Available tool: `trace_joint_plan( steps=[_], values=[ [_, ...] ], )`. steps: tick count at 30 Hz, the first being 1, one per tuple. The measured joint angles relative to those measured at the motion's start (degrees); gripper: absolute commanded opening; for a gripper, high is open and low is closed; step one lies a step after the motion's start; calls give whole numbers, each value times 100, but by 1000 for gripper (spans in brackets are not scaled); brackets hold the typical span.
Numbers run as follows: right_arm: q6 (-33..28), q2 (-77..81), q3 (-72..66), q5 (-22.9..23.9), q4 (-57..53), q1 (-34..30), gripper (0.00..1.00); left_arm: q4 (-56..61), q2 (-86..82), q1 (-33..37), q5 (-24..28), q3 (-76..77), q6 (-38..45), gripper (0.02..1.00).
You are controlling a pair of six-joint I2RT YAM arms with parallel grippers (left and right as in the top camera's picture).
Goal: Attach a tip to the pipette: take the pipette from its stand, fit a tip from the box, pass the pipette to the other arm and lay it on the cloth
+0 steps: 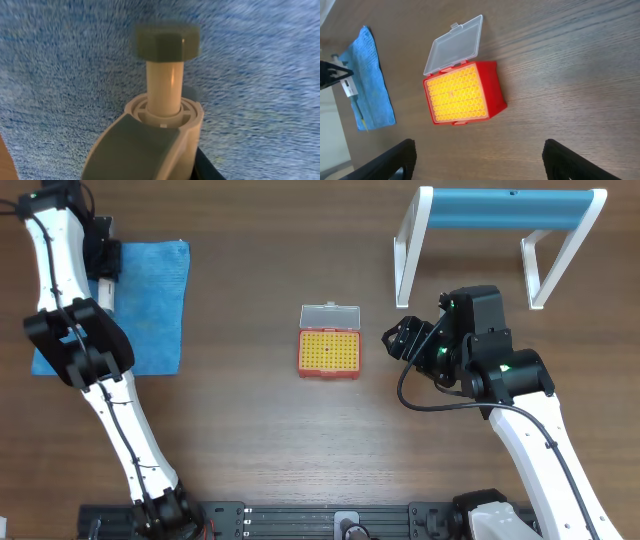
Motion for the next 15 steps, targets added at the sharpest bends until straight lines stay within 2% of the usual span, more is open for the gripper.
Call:
trace_joint_plan(
  steps=[15],
  values=[
    [2,0,0,0,2,0,825,146,7,17,210,-61,0,27]
  ],
)
